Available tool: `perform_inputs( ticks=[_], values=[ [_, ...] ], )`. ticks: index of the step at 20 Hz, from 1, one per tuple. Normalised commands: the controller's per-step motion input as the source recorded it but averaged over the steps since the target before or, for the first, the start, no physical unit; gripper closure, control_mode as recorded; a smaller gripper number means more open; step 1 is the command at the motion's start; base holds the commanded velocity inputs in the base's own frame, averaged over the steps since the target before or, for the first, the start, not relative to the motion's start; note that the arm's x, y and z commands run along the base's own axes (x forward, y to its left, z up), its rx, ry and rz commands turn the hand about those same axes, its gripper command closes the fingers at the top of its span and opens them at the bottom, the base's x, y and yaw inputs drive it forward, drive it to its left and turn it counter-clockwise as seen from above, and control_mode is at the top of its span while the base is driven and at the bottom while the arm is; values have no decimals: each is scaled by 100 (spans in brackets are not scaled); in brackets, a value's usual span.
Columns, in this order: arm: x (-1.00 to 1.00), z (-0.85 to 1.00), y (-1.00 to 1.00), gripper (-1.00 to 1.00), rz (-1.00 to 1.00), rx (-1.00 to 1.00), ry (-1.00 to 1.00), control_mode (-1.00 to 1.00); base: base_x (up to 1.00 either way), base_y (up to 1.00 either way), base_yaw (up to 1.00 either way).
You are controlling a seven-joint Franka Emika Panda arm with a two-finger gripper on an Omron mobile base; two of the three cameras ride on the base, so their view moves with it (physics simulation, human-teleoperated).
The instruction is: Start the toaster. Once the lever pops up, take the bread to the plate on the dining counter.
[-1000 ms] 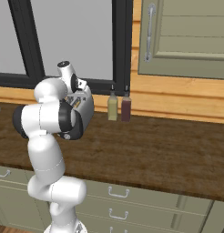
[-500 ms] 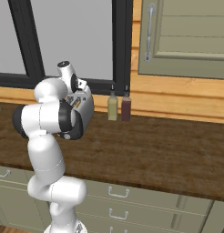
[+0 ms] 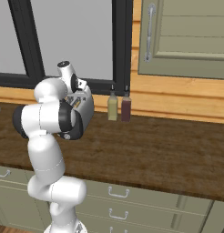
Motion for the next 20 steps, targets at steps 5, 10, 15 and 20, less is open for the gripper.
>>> perform_inputs(
  ticks=[5,10,15,20],
  values=[
    [0,0,0,-100,0,0,0,-100,0,0,0],
    [0,0,0,-100,0,0,0,-100,0,0,0],
    [0,0,0,-100,0,0,0,-100,0,0,0],
    [0,0,0,-100,0,0,0,-100,0,0,0]
  ],
)
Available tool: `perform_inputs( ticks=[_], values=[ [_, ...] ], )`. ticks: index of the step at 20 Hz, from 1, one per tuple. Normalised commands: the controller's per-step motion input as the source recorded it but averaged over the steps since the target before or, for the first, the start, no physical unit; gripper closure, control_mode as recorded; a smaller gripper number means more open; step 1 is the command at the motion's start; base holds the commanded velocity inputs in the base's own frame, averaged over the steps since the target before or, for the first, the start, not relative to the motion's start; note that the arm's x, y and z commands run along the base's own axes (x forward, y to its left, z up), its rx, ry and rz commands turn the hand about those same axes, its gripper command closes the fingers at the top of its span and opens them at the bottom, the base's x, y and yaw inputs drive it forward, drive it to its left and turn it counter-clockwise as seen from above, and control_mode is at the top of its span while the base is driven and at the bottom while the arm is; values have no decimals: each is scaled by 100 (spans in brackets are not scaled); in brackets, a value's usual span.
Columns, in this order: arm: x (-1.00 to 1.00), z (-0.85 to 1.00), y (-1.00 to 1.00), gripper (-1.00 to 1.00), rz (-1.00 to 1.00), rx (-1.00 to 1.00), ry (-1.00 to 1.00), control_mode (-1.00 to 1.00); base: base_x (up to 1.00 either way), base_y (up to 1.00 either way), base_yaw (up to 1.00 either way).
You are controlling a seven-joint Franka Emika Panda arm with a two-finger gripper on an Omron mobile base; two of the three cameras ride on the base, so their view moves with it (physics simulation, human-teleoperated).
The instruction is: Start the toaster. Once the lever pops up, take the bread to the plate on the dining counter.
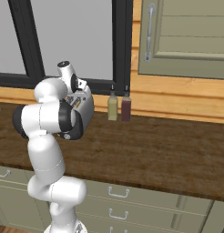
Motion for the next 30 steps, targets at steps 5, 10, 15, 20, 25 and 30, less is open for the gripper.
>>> perform_inputs(
  ticks=[5,10,15,20,25,30],
  values=[
    [0,0,0,-100,0,0,0,-100,0,0,0],
    [0,0,0,-100,0,0,0,-100,0,0,0],
    [0,0,0,-100,0,0,0,-100,0,0,0],
    [0,0,0,-100,0,0,0,-100,0,0,0],
    [0,0,0,-100,0,0,0,-100,0,0,0],
    [0,0,0,-100,0,0,0,-100,0,0,0]
  ],
)
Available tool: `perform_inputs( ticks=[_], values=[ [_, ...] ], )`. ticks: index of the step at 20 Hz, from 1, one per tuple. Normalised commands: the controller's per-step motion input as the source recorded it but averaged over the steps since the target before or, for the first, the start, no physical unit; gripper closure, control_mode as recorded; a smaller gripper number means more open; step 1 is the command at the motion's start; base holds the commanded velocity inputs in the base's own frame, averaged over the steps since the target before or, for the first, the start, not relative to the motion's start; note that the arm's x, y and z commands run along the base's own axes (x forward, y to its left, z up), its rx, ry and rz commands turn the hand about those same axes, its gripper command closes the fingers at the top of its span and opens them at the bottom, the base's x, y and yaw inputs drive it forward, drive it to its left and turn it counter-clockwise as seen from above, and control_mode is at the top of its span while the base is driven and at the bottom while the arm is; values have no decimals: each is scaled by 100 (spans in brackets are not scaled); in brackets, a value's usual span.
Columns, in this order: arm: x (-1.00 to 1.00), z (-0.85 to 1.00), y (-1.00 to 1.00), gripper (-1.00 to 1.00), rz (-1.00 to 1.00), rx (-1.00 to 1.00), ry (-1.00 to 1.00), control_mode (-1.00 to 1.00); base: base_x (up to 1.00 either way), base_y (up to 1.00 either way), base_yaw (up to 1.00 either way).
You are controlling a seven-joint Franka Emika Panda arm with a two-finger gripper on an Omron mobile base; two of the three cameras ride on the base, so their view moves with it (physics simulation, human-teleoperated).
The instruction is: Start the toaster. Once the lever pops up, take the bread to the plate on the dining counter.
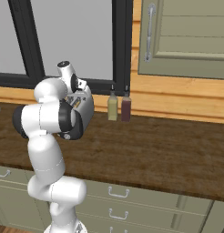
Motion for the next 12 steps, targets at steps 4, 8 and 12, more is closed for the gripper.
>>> perform_inputs(
  ticks=[4,8,12],
  values=[
    [0,0,0,-100,0,0,0,-100,0,0,0],
    [0,0,0,-100,0,0,0,-100,0,0,0],
    [0,0,0,-100,0,0,0,-100,0,0,0]
  ],
)
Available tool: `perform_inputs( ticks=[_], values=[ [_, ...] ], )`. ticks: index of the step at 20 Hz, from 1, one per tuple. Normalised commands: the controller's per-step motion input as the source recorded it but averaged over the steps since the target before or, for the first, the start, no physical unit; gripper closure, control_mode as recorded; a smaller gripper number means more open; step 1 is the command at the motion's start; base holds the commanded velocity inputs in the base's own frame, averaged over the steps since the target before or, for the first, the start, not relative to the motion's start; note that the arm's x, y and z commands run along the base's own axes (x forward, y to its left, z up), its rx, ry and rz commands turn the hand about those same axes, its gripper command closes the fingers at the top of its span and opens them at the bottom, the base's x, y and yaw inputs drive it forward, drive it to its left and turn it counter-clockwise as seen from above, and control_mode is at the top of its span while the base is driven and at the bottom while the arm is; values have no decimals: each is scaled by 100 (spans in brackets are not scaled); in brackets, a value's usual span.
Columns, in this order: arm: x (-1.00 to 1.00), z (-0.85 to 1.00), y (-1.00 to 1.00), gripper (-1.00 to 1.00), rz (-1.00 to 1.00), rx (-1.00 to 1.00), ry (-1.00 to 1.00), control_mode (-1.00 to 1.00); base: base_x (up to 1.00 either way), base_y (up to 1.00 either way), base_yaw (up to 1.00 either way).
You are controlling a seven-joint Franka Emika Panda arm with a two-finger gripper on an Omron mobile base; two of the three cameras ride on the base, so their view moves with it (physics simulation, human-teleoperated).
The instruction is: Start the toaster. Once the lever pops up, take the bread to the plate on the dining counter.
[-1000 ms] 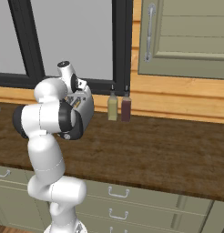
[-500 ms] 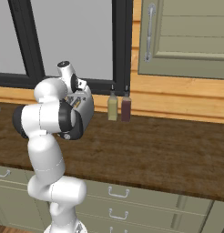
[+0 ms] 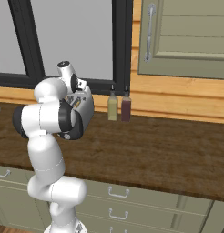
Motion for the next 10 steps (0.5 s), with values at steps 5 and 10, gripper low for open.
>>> perform_inputs(
  ticks=[5,10],
  values=[
    [0,0,0,-100,0,0,0,-100,0,0,0],
    [0,0,0,-100,0,0,0,-100,0,0,0]
  ],
)
